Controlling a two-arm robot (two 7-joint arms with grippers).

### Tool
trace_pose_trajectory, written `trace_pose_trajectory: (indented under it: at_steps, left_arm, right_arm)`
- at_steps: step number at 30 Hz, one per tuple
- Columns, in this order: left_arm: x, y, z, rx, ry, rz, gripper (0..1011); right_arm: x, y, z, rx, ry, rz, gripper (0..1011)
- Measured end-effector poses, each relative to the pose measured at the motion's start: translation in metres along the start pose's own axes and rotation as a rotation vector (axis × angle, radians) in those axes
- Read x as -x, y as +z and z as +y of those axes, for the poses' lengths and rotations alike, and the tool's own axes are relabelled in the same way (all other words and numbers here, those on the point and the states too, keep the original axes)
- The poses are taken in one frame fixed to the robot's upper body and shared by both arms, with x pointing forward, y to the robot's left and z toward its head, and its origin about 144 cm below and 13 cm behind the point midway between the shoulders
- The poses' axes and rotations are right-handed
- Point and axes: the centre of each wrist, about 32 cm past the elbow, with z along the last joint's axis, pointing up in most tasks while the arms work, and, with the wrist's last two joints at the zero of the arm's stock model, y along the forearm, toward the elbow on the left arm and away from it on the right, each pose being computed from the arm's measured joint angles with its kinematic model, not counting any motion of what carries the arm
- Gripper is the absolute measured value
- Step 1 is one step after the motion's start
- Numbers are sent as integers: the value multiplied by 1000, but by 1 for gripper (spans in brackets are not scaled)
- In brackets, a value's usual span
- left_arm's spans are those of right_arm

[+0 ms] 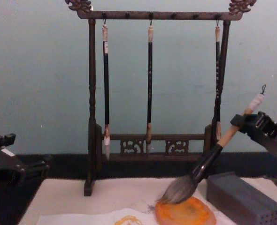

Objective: Pick up the brush from the inkstone, write on the paper, then place the brush back to its original position.

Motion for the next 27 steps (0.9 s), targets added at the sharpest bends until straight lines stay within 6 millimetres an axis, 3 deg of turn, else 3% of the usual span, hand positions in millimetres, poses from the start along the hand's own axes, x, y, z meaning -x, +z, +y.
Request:
trace_pose_trajectory:
  at_steps: [27]
  left_arm:
    - [0,0,0,0,0,0,1001]
  right_arm:
    - [-19,-3,8,28,-59,99,168]
